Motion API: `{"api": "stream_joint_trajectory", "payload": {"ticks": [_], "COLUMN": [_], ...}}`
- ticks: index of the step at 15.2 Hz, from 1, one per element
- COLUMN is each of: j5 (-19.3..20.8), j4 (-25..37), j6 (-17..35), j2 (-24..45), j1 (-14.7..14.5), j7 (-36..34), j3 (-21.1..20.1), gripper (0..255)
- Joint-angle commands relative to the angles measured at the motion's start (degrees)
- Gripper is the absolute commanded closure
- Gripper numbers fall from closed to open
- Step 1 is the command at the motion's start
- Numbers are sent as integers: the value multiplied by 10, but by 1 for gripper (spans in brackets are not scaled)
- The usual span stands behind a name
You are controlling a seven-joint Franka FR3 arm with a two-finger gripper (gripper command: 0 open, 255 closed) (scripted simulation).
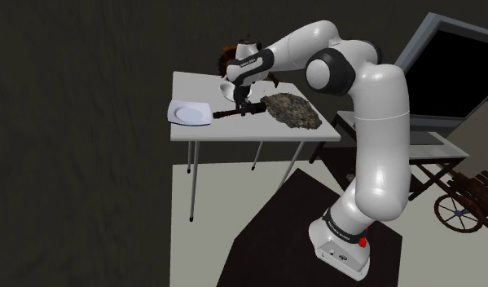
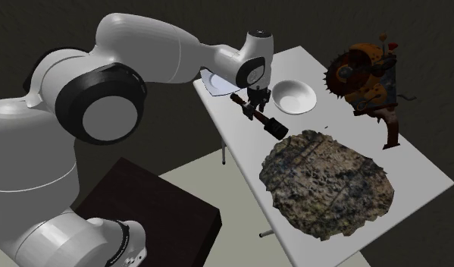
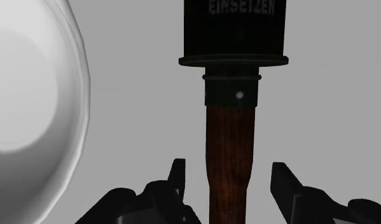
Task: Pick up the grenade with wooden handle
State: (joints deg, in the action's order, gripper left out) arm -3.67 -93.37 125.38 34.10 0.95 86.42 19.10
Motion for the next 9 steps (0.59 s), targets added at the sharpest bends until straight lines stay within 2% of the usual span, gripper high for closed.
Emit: {"api": "stream_joint_trajectory", "payload": {"ticks": [1, 9], "j5": [0, -1], "j4": [-1, 2], "j6": [2, 1], "j2": [0, 2], "j1": [0, 1], "j7": [0, 1], "j3": [0, 0], "gripper": [255, 255]}}
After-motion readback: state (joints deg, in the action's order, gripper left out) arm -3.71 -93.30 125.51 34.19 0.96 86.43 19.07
